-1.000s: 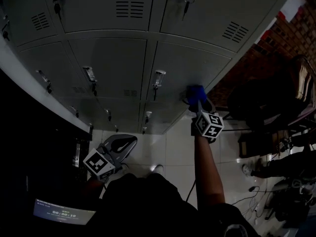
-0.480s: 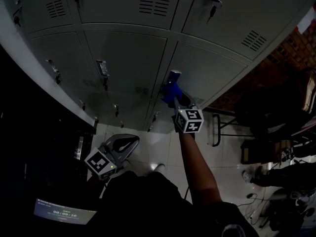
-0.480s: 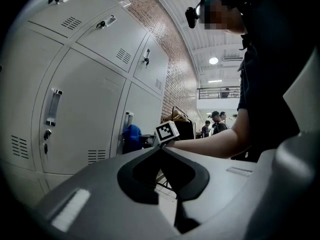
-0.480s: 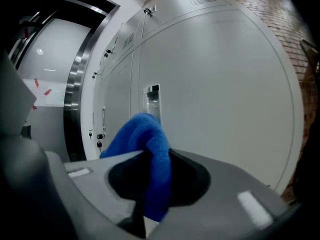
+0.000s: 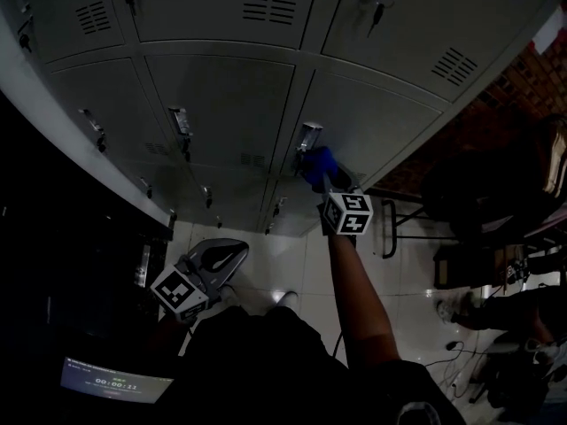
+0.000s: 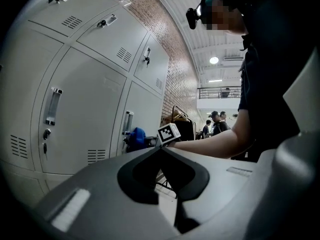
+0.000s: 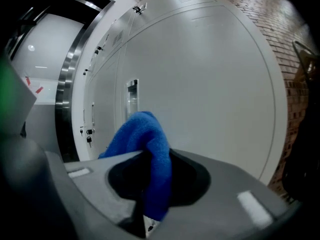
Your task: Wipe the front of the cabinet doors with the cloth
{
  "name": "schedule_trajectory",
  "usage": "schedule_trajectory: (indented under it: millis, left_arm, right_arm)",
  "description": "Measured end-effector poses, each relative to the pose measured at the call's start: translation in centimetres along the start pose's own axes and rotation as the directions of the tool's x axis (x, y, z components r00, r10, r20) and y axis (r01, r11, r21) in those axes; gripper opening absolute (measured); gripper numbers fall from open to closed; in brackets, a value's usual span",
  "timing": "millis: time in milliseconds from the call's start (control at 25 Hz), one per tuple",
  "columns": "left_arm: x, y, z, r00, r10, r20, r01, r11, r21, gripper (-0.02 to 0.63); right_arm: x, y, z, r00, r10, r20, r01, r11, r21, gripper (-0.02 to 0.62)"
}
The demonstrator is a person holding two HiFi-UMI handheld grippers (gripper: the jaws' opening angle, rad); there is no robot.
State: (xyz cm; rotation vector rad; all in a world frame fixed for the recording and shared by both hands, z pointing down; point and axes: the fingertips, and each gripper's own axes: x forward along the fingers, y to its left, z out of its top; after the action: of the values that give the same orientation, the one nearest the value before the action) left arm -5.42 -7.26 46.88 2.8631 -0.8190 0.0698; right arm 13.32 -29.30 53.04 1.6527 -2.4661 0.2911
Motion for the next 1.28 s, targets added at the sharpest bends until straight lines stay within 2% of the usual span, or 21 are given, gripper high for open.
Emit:
schedule_trajectory:
  millis: [240,440,560,720,800,920,1120,1280]
  left_arm:
    - [2.2,-1.5,0.3,0.998,-0.066,0.018,0.066,0.998,0.011,0.003]
    - [3.3,-2.1,0.7,0.997,-0.082,-0.002,0.082,0.997,0.015,0.003]
    - [3.6,-2.3,0.4,0.995,-0.095,0.003,0.095,0.995,0.013,0.003]
    - [4.1,-2.7,0.6,0.995,-0.102,-0.006,0.102,0.995,0.001,0.003]
    - [4.1,-2.8,0.8,0.995,-0.101,-0.002,0.101,0.995,-0.005,0.003]
    - [3.8,-2.1,0.0,0.996,-0.084,-0.005,0.084,0.996,0.008,0.003]
    - [3.1,-1.6,0.0,0.998,-0.061,-0.001,0.061,0.998,0.011,0.003]
    - [2.0,-0.9,0.1,1.0,-0.024,0.004,0.024,1.0,0.01,0.003]
  right_arm:
    - [-3.5,-7.5,-1.7,0.989,-0.143,-0.033,0.145,0.989,0.043,0.069]
    - [-7.3,-14.5,-2.8,0.958,-0.282,-0.055,0.287,0.952,0.106,0.069]
    - [-8.1,-16.2,-2.9,0.95,-0.306,-0.06,0.311,0.945,0.099,0.069]
    - [-8.3,-16.1,-3.0,0.949,-0.313,-0.046,0.316,0.944,0.094,0.069]
    - [-8.5,-14.8,-2.9,0.955,-0.297,-0.029,0.298,0.948,0.111,0.069]
    - [-8.0,-10.6,-3.0,0.975,-0.221,-0.005,0.22,0.969,0.113,0.069]
    - [-5.5,-0.6,-3.6,0.999,-0.03,-0.011,0.031,0.997,0.073,0.069]
    - [-2.1,6.8,-4.7,0.991,0.126,-0.046,-0.124,0.992,0.037,0.069]
